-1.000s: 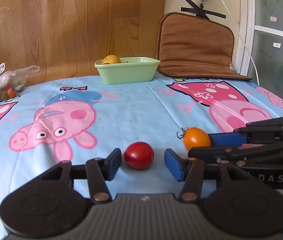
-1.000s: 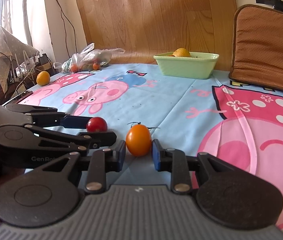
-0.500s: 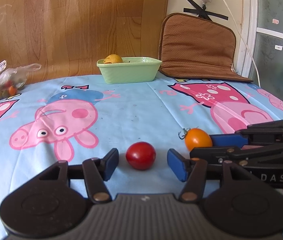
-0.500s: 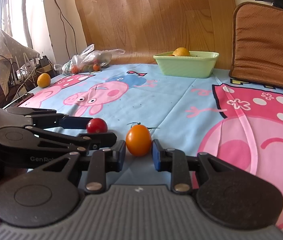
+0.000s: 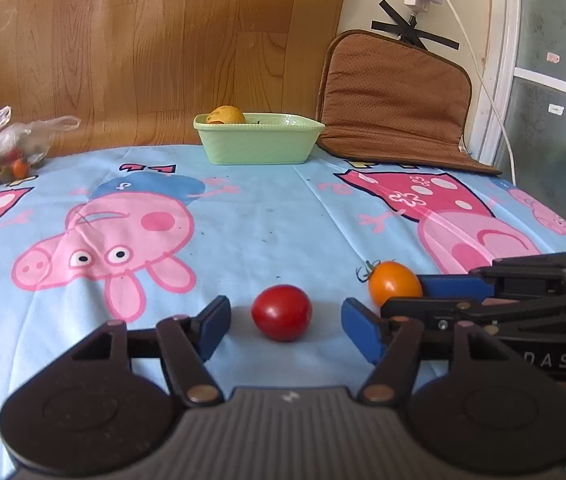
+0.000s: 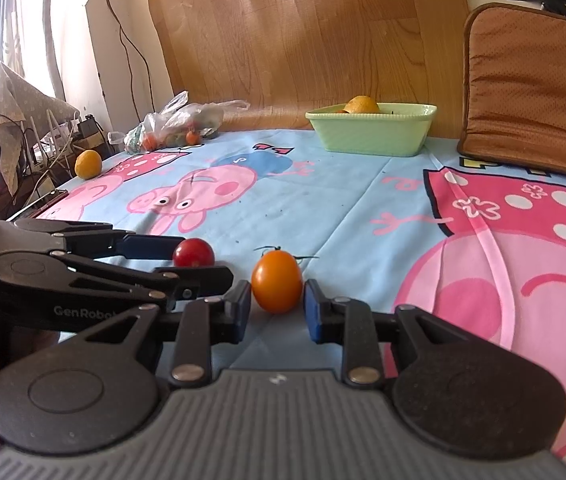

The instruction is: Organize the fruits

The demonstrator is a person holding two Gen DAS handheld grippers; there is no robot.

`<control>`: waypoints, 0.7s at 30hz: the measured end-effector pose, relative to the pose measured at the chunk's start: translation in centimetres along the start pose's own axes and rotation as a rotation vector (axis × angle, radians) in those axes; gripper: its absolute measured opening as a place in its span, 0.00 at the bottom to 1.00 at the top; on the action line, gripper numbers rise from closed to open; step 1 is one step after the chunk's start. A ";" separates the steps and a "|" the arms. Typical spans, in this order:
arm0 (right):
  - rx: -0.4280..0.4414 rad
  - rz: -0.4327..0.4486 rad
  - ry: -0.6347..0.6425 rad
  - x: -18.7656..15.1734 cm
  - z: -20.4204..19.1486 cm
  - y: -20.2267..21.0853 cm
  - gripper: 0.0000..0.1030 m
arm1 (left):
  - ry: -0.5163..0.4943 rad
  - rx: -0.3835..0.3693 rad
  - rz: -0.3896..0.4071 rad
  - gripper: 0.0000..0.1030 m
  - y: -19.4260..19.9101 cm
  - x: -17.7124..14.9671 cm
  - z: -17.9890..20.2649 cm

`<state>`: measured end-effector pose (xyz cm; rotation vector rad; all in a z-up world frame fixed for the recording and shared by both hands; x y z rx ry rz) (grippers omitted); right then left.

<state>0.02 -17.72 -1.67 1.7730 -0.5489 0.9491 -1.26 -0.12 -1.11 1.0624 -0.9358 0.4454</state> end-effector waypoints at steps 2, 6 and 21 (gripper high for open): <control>-0.001 0.004 -0.002 0.0 0.0 0.1 0.31 | 0.009 -0.011 0.001 0.64 0.0 0.0 -0.2; 0.002 0.004 -0.002 -0.1 -0.1 0.1 0.31 | 0.013 -0.014 0.003 0.64 0.0 0.0 -0.2; 0.010 -0.005 -0.007 0.0 0.0 -0.1 0.30 | 0.014 -0.033 0.029 0.32 0.5 -0.3 -0.1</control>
Point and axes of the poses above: each gripper's, at about its wrist camera, not at the fingertips, and y roughly against the way its jaws point, z to its right, x to its top, the point moved 2 cm from there along -y, roughly the way its jaws point, and after that the axes turned 9 degrees about -x, right-handed, at the moved point
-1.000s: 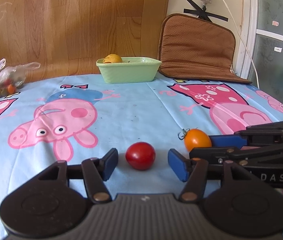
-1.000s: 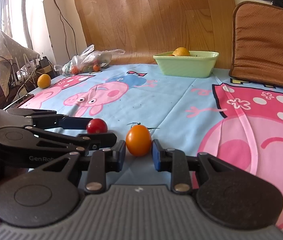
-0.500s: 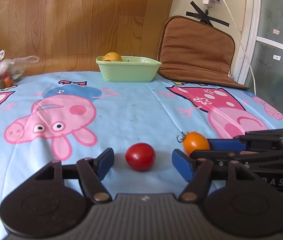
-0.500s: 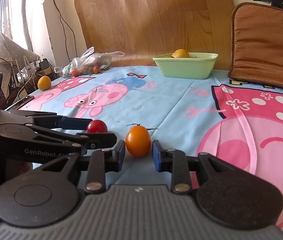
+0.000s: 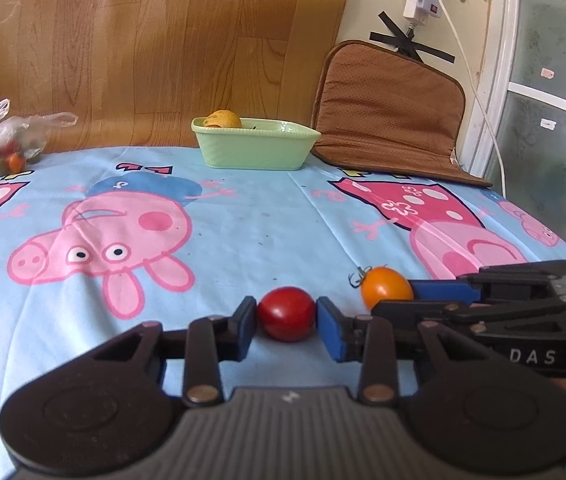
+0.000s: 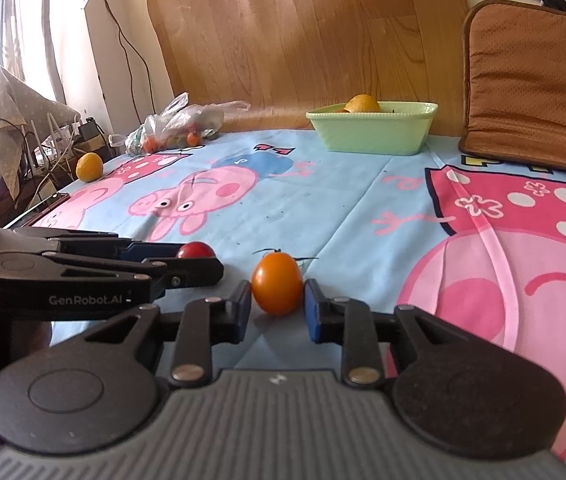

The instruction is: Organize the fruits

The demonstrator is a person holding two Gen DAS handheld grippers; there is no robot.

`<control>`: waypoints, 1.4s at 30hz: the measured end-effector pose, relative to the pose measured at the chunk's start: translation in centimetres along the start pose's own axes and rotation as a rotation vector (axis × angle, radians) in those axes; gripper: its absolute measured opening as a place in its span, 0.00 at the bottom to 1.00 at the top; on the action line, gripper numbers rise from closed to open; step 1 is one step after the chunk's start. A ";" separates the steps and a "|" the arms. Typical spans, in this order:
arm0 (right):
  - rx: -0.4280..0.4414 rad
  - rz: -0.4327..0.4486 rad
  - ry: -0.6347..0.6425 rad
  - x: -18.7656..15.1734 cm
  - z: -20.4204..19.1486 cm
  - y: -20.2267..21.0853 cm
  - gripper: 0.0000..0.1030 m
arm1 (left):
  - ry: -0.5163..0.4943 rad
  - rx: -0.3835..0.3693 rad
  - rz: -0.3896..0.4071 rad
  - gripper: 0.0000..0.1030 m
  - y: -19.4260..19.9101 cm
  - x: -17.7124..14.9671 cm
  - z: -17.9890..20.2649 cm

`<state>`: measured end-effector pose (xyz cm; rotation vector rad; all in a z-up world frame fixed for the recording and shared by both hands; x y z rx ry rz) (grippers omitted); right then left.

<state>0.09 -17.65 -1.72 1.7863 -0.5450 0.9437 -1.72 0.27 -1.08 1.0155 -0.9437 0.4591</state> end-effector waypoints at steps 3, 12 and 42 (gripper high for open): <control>-0.002 0.001 0.004 0.0 0.0 0.0 0.30 | -0.007 -0.009 -0.005 0.32 0.0 0.0 0.3; 0.075 0.013 -0.066 4.6 1.7 -1.2 0.29 | -0.002 -0.098 0.029 0.32 0.2 7.5 -1.0; -0.105 0.125 -0.199 15.6 11.2 -10.2 0.40 | 0.092 0.044 0.014 0.46 -9.9 16.8 -6.0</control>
Point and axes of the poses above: each gripper's, at about its wrist camera, not at the fingertips, and y roughly against the way its jaws point, z to its right, x to its top, the point moved 2 cm from there along -y, roughly the way its jaws point, and after that the axes turned 9 degrees about -x, right-handed, at the moved point
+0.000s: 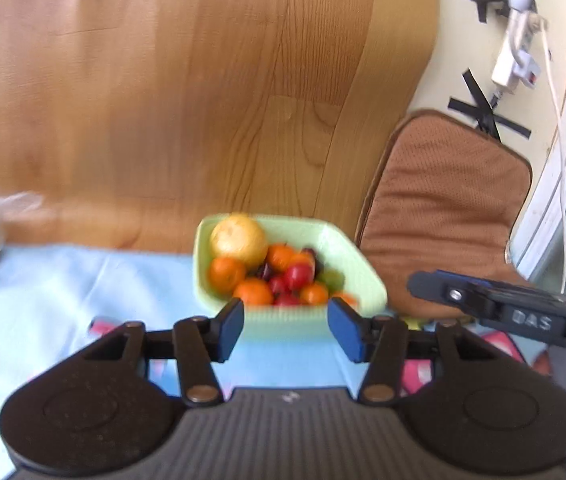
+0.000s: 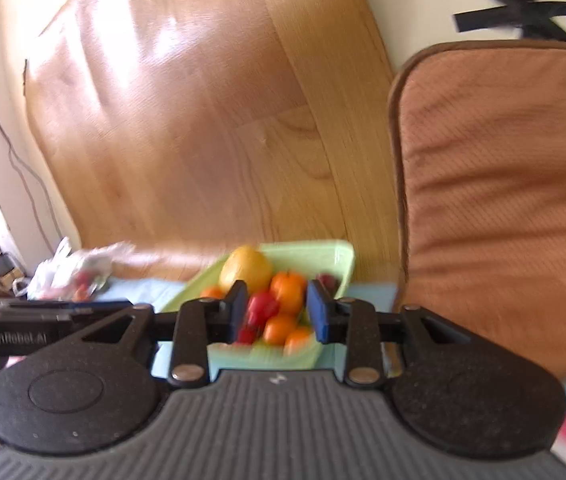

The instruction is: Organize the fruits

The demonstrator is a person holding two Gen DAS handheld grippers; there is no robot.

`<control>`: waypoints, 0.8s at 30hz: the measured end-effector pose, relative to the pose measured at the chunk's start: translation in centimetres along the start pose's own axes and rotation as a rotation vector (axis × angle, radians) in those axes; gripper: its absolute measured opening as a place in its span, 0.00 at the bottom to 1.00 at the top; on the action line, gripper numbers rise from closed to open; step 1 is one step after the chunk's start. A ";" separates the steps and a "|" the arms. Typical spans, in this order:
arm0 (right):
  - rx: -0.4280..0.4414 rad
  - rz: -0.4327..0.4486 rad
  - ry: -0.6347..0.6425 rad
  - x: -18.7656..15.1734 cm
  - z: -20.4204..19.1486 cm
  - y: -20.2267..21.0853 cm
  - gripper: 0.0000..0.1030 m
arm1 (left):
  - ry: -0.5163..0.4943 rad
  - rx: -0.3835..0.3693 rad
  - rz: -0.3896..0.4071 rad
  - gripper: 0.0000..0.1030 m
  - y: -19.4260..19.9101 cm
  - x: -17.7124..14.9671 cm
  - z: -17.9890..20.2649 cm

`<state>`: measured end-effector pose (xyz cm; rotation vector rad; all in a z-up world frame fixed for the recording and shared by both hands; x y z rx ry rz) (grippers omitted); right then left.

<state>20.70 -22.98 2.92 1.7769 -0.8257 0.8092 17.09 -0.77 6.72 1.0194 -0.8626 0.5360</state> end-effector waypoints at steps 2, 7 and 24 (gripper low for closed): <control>-0.004 -0.020 -0.014 -1.7 -0.7 2.3 0.43 | 0.008 0.023 -0.014 0.46 1.3 -1.9 0.9; -0.016 -0.039 -0.053 -5.7 -3.1 7.1 0.43 | 0.022 0.069 -0.034 0.46 5.0 -6.0 3.1; -0.048 -0.075 -0.233 -11.9 -5.9 16.9 0.47 | -0.016 0.235 0.037 1.00 14.4 -13.2 7.4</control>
Point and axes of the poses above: each gripper's, at about its wrist camera, not at the fingertips, and y roughly against the way its jaws point, z to its right, x to its top, the point moved 2 cm from there along -y, roughly the way its jaws point, and after that the axes turned 9 degrees about -x, right-handed, at the moved point
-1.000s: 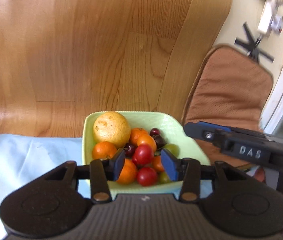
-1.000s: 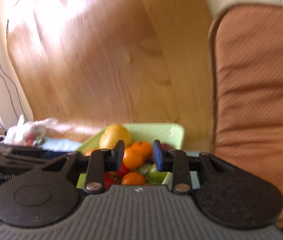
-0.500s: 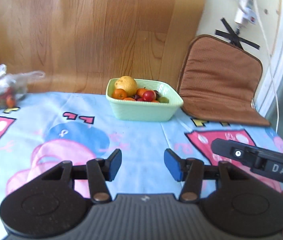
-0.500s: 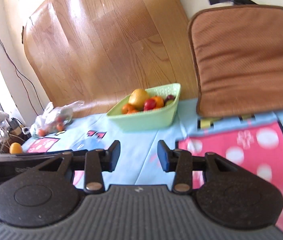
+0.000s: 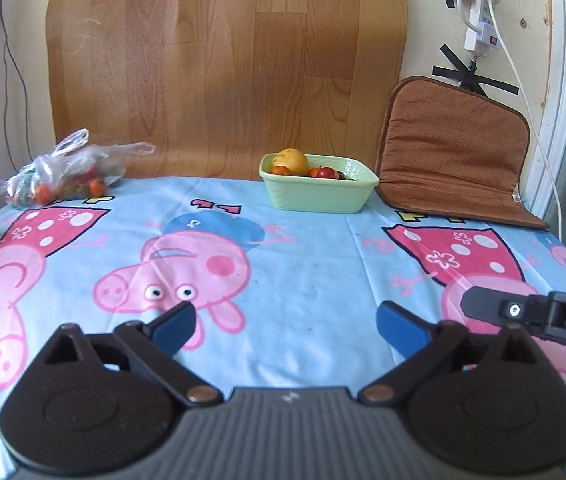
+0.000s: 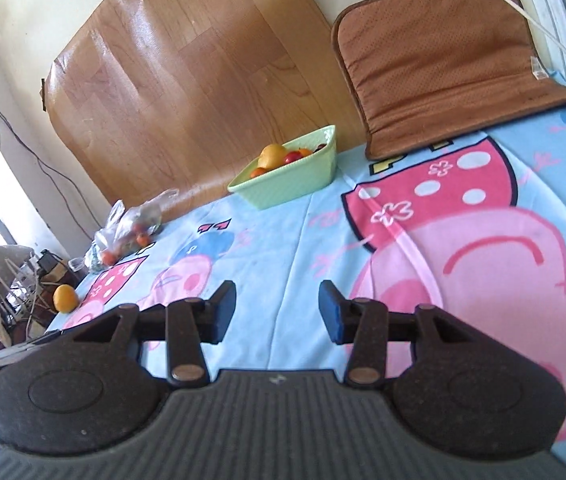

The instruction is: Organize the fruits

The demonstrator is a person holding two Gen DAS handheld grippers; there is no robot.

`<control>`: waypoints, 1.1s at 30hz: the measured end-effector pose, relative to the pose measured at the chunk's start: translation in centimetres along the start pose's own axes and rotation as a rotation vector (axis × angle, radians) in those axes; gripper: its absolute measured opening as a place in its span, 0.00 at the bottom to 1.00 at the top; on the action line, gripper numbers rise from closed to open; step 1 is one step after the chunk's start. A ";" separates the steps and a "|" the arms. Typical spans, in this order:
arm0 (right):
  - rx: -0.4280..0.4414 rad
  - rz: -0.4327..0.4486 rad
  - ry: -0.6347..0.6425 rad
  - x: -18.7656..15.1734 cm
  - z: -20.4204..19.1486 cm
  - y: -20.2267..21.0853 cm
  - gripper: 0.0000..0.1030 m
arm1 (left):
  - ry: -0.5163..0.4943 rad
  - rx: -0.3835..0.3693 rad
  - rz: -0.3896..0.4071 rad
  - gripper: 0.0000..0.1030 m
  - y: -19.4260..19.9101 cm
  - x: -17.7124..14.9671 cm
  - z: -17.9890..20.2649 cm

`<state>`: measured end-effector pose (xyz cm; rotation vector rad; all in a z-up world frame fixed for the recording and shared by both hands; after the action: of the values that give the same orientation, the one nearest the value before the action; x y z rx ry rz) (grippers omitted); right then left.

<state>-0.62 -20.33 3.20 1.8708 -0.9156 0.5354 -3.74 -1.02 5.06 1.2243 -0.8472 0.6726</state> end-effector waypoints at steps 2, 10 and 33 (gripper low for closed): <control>0.012 0.001 0.007 -0.4 -0.4 0.5 0.52 | -0.006 0.022 -0.002 1.00 0.4 -0.3 0.0; 0.025 0.001 0.035 -1.5 -1.4 1.0 0.59 | 0.018 0.070 0.001 1.00 1.0 -1.1 -0.6; 0.020 0.045 0.047 -3.5 -2.6 3.8 0.71 | -0.078 0.162 0.061 1.00 4.5 -2.5 1.6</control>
<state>-5.70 -17.78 4.12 1.8517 -0.9265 0.6157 -9.07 -1.62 5.49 1.3820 -0.9117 0.7581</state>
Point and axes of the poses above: each gripper's, at about its wrist camera, not at the fingertips, and y roughly against the way its jaws point, z to its right, x to its top, the point moved 2 cm from there along -y, roughly the way its jaws point, and after that the axes turned 9 degrees about -x, right-handed, at the moved point
